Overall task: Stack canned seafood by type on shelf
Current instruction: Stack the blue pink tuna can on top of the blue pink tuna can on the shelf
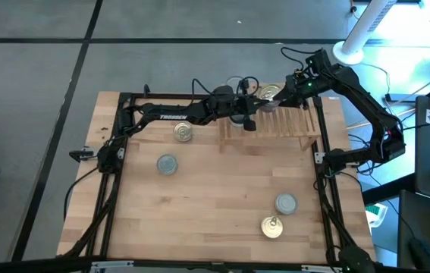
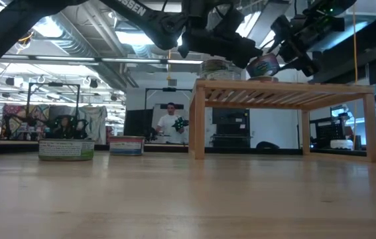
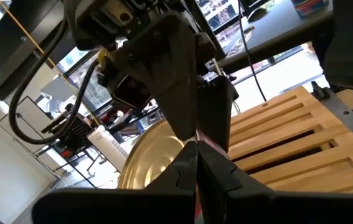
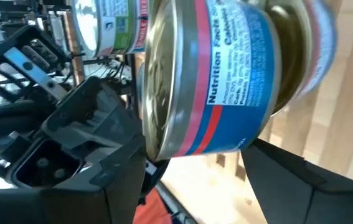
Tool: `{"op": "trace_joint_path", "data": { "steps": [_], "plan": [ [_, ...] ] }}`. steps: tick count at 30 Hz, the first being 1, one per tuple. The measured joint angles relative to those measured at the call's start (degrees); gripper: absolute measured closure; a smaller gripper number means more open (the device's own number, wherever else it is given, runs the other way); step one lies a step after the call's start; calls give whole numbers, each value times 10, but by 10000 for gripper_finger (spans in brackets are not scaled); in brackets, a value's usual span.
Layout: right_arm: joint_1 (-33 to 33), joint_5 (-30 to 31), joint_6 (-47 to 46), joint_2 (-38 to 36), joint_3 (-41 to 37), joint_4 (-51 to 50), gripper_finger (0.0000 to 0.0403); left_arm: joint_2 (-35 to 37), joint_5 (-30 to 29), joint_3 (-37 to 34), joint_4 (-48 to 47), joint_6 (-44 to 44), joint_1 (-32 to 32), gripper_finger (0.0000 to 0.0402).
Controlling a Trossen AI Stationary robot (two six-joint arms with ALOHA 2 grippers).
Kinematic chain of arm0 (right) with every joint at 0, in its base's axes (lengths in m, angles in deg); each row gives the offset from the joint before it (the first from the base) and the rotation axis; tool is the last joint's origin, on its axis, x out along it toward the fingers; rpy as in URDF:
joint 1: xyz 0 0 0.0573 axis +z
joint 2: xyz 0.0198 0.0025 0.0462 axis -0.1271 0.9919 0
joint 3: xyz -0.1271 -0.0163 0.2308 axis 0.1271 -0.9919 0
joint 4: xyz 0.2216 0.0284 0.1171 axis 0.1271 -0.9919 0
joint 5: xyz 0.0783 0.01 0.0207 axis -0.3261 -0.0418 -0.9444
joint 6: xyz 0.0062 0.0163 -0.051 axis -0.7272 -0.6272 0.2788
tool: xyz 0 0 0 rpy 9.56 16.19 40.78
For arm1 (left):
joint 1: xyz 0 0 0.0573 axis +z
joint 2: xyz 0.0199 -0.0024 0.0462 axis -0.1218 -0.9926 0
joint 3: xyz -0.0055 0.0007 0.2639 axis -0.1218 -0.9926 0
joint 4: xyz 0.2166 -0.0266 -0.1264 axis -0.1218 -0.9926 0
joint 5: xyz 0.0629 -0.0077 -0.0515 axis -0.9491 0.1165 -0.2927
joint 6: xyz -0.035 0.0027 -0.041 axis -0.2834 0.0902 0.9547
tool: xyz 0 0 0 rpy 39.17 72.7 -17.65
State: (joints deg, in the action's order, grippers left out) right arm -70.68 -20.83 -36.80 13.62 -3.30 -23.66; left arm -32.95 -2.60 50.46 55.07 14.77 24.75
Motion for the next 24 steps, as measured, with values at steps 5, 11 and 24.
{"op": "trace_joint_path", "data": {
  "steps": [5,11,24],
  "plan": [
    [0,-23,-25,0,0,17,141,0,0,0,0,0,0,402],
    [0,10,-55,0,0,21,141,0,0,0,0,0,-1,402],
    [19,82,-110,0,0,11,141,0,0,0,-5,0,-1,402]
  ]
}}
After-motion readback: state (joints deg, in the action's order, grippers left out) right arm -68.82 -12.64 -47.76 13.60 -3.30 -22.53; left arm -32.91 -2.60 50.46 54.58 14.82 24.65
